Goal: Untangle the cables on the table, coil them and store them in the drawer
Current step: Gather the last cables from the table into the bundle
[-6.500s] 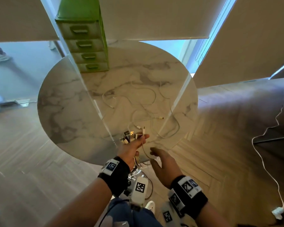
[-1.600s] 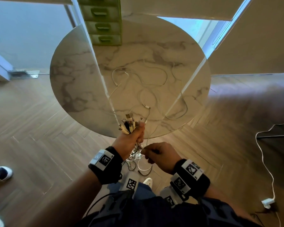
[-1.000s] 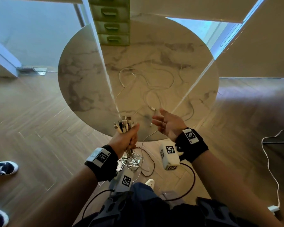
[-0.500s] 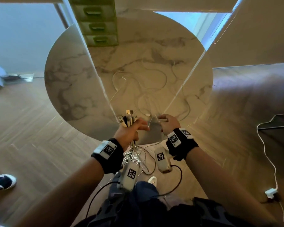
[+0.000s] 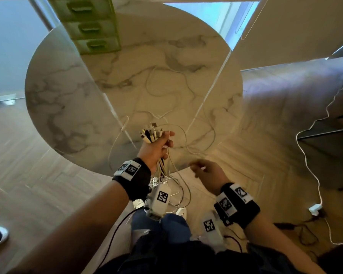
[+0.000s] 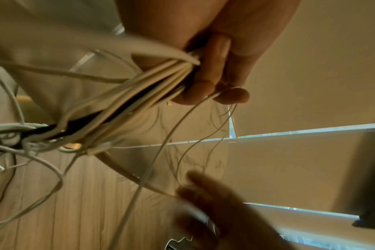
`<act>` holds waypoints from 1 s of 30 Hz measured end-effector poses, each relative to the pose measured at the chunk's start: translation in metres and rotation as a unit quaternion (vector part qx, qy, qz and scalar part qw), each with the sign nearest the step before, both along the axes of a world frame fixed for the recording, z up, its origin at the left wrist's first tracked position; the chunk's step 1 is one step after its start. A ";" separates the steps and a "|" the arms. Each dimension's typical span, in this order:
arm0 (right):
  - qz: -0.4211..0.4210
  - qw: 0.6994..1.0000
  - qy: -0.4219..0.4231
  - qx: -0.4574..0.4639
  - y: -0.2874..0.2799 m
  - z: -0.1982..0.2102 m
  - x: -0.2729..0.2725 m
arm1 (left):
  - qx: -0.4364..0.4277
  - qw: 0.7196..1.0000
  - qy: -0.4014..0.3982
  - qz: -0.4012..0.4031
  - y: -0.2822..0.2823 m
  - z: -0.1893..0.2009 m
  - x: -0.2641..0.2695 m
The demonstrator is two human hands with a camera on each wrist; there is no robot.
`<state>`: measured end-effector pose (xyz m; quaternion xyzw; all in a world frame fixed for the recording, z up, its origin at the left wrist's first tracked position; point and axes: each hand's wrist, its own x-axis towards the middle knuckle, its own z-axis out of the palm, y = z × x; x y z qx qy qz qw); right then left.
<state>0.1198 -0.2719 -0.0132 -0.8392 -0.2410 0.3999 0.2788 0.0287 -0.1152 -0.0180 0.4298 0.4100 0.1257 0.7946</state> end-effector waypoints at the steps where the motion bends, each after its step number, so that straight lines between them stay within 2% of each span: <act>1: -0.025 0.999 0.016 0.031 0.009 0.004 0.005 | 0.008 1.000 0.004 -0.011 -0.003 -0.001 -0.001; 4: -0.040 0.992 0.049 0.112 0.045 0.022 0.013 | 0.042 0.997 0.019 -0.059 -0.012 -0.001 -0.001; 8: -0.098 0.981 0.111 0.128 0.076 0.026 0.010 | 0.053 0.991 0.040 -0.118 -0.020 -0.003 0.003; 9: -0.102 0.982 0.093 0.128 0.078 0.026 0.009 | 0.038 0.992 0.046 -0.111 -0.020 -0.005 0.004; 13: -0.063 0.990 -0.073 0.108 0.057 0.036 0.002 | -0.049 0.997 0.047 -0.042 -0.010 -0.012 0.009; 16: -0.054 0.995 -0.046 0.066 0.023 0.028 -0.006 | -0.137 0.990 -0.008 -0.031 0.006 -0.012 0.011; 18: -0.035 0.999 -0.017 0.018 0.002 0.014 -0.010 | -0.166 0.985 -0.034 -0.030 0.014 -0.011 0.014; 26: 0.072 0.989 0.002 -0.129 -0.054 -0.026 -0.019 | -0.145 0.987 -0.050 0.040 0.019 -0.004 0.017; 28: 0.088 0.988 -0.003 -0.125 -0.050 -0.024 -0.017 | -0.125 0.990 -0.049 0.038 0.016 -0.003 0.017; 30: 0.084 0.993 -0.014 -0.080 -0.034 -0.016 -0.014 | -0.101 0.994 -0.045 0.022 0.011 0.000 0.015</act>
